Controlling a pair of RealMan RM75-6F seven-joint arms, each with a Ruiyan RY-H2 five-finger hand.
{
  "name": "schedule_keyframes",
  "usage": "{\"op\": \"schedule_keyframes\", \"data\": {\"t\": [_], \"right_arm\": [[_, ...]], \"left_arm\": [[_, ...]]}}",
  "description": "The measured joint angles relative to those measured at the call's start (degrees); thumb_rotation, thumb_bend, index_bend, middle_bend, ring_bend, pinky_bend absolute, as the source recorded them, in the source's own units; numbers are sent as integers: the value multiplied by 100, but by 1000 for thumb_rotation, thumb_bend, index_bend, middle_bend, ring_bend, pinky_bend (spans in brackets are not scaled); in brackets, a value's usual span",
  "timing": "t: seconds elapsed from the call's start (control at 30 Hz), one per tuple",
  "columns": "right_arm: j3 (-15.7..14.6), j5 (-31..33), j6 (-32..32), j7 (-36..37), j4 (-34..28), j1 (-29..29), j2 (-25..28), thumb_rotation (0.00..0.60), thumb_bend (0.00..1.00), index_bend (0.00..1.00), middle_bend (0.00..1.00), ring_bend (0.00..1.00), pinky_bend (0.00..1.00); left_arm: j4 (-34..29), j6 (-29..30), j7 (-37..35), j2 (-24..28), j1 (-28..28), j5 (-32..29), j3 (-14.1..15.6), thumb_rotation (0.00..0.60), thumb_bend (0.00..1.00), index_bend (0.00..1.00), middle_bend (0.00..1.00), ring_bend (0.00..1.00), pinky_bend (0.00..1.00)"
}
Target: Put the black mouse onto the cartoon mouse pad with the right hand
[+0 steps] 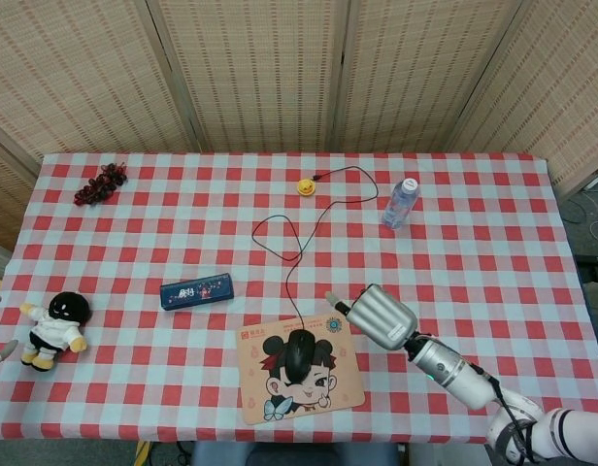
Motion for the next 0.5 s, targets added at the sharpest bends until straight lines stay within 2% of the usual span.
{"op": "schedule_keyframes", "data": {"t": [0.17,0.33,0.5], "right_arm": [[18,102,487,517,-11,-346,210,600,0,408,702,612,665],[20,190,1155,1138,78,-840,358,600,5,408,679,588,652],[1,376,1887,1556,175,-1513,497,600,8,408,654,566,652]], "left_arm": [[16,33,2,-131,-66,392,128,600,93,403,504,373,534],[81,59,-144,-272,-138,776,269,600,93,406,504,373,534],[75,4,-170,-330,-199,913,372,600,93,408,504,374,534]]}}
